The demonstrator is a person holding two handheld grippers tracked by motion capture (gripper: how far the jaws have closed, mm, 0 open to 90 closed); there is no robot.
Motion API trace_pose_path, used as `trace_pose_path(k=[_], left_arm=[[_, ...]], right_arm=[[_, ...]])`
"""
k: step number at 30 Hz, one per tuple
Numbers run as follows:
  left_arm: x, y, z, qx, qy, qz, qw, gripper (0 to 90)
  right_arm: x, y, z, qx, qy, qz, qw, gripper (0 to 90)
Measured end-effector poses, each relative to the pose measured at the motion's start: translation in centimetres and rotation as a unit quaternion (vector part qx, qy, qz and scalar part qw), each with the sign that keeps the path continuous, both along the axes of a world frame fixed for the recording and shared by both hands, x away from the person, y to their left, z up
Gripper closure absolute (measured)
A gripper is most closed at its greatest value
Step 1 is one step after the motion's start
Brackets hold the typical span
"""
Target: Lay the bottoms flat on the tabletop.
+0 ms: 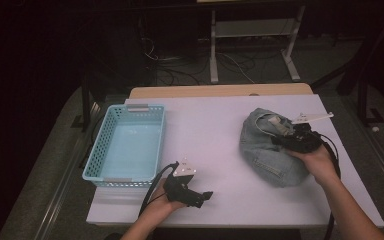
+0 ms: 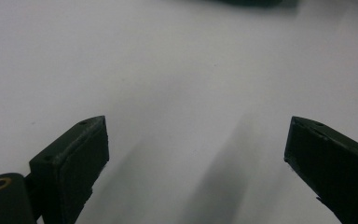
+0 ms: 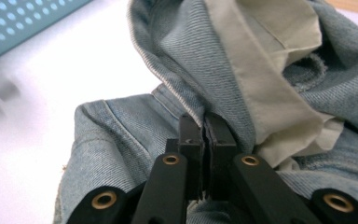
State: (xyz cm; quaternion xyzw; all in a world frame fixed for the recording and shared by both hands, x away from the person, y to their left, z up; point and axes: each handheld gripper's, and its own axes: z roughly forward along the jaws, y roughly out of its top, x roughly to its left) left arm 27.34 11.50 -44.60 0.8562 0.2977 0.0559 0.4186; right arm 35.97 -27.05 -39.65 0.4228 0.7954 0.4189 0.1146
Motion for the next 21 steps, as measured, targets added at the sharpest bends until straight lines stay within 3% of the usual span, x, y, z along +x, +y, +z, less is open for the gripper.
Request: trace_pose_path(k=[13, 18, 21], left_arm=[[0.0, 0.0, 0.0, 0.0, 0.001, 0.0, 1.0, 6.2], [0.0, 0.0, 0.0, 0.001, 0.0, 0.001, 1.0, 6.2], [0.0, 0.0, 0.0, 0.001, 0.001, 0.002, 1.0, 6.2]], right_arm=[[-0.5, -0.4, 1.9, 0.039, -0.025, -0.001, 0.9989, 85.9], [-0.6, -0.3, 3.3, 0.065, -0.051, 0.006, 0.9965, 86.1], [-0.5, -0.1, 3.7, 0.068, -0.058, 0.008, 0.996, 86.1]])
